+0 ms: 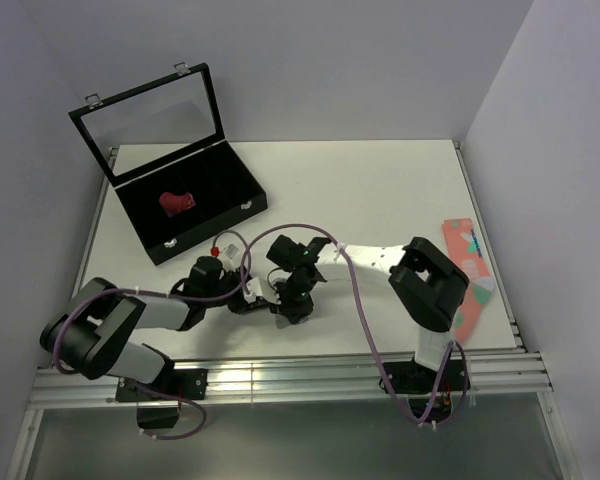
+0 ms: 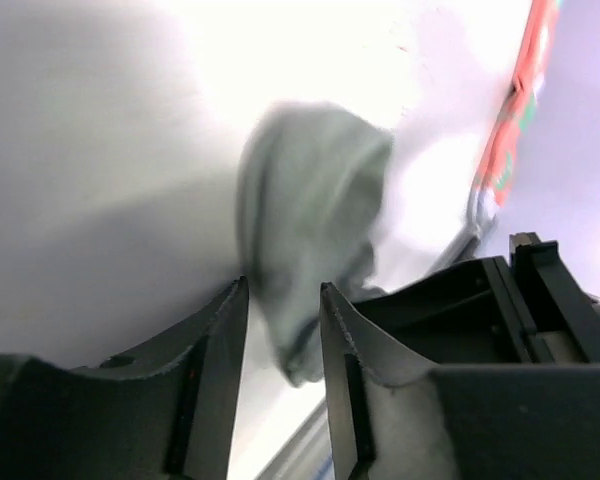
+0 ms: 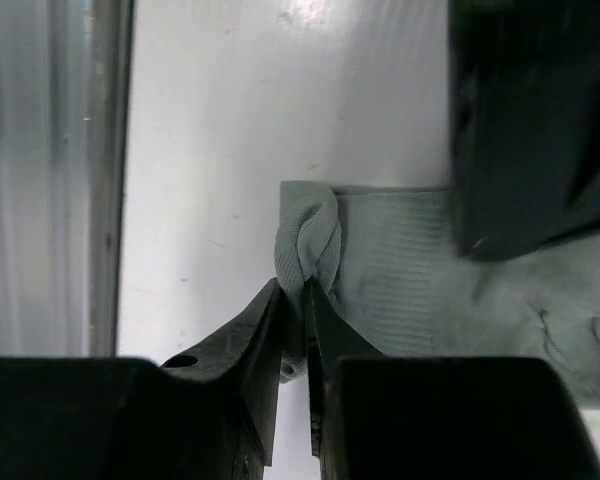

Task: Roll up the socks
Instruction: Roll the sock at the center of the board.

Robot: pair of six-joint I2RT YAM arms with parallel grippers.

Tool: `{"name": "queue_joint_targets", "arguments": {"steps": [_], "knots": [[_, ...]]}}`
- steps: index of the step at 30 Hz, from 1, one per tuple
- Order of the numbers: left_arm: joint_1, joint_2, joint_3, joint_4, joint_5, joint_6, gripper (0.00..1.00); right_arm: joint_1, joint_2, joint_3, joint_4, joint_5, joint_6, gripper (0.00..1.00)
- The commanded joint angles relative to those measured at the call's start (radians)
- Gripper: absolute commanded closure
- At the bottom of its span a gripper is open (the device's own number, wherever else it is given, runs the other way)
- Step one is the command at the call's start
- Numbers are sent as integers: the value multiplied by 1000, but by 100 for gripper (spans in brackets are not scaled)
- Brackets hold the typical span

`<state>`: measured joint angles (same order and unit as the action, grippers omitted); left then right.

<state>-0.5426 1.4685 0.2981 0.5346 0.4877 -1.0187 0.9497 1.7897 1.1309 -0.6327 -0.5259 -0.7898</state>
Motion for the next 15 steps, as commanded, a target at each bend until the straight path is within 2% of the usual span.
{"name": "queue_joint_targets", "arguments": {"steps": [1,10,15], "knots": [[4,-85,-85,19,-150,0,61,-23,51,85,-181,-111,-9,82],[-22,-348,-237,56,-327,-27,68,-112,261,292,-413,-284,-45,82],[-132,-502,-249,19,-445,28,76,-149,399,441,-531,-344,-40,82]]}}
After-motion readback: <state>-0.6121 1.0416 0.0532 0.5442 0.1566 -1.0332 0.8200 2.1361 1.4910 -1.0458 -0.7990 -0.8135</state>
